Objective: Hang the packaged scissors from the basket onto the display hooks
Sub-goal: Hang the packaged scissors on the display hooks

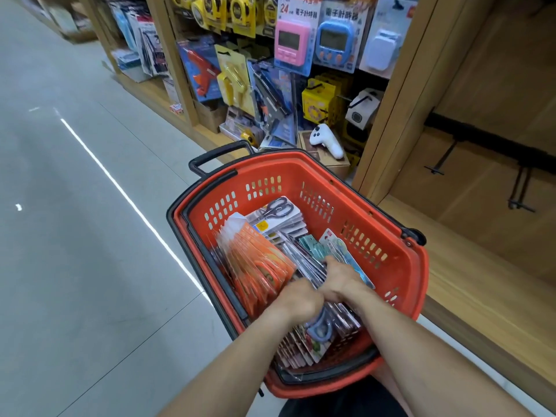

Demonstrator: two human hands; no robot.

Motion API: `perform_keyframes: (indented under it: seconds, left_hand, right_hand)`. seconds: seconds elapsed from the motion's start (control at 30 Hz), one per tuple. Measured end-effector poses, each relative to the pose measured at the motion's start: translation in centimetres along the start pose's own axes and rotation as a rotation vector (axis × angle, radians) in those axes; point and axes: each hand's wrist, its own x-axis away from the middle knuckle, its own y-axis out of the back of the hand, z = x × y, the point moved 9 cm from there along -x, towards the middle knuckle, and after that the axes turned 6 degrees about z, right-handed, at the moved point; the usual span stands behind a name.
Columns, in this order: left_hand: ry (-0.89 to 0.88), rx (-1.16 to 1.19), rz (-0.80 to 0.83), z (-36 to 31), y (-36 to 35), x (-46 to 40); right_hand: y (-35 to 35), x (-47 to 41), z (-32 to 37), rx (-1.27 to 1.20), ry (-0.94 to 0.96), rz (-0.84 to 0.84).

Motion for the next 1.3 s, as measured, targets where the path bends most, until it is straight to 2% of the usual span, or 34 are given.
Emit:
perform_keyframes:
  seconds: [0.1, 0.2, 0.33, 0.47, 0.57, 0.67, 0.8, 0.97, 1.1, 1.23, 1.3]
  left_hand:
    - [0.142, 0.611, 0.003, 0.6, -1.1, -1.5]
    - [0.229, 0.862, -0.026, 1.9, -2.4, -2.3]
    - [0.213, 0.856, -0.041, 1.9, -3.3, -2.5]
    - [0.168, 0.915, -0.052, 1.3, -3.4, -2.4]
    - [0.187, 0.874, -0.083, 1.5, -3.7, -2.8]
    - [0.217, 0.805, -0.145, 1.5, -4.2, -3.3]
    - [0.266, 0.711, -0.233, 1.7, -4.0, -3.2]
    - [0.283, 0.814, -0.347, 2.0, -3.5, -2.3]
    - [0.200, 0.998, -0.345, 1.3, -4.1, -2.2]
    - [0.049, 1.097, -0.393, 0.3, -3.0, 0.2]
    - [-0.069, 1.100, -0.412, -0.5, -1.8, 1.6]
  right_hand:
    - [0.0, -0.4, -0.6, -0.052, 0.001, 0.030]
    - [-0.1, 0.3, -0.9, -0.137, 0.018, 0.127]
    - [0.0, 1.1, -1.6, -0.279, 0.040, 0.220]
    - [0.9, 1.6, -2.4, -0.386, 0.041, 0.224]
    - [1.2, 1.6, -3.1, -0.451, 0.036, 0.240]
    - [1.0, 1.8, -3.8, -0.527, 0.034, 0.270]
    - [1.1, 3.0, -3.8, -0.507, 0.067, 0.323]
    - [2.7, 5.0, -3.5, -0.537, 0.121, 0.322]
    - [3.7, 7.6, -2.9, -0.619, 0.165, 0.342]
    - [5.6, 8.1, -3.4, -0.650, 0.148, 0.151]
    - [6.7, 9.2, -3.5, -0.678, 0.155, 0.133]
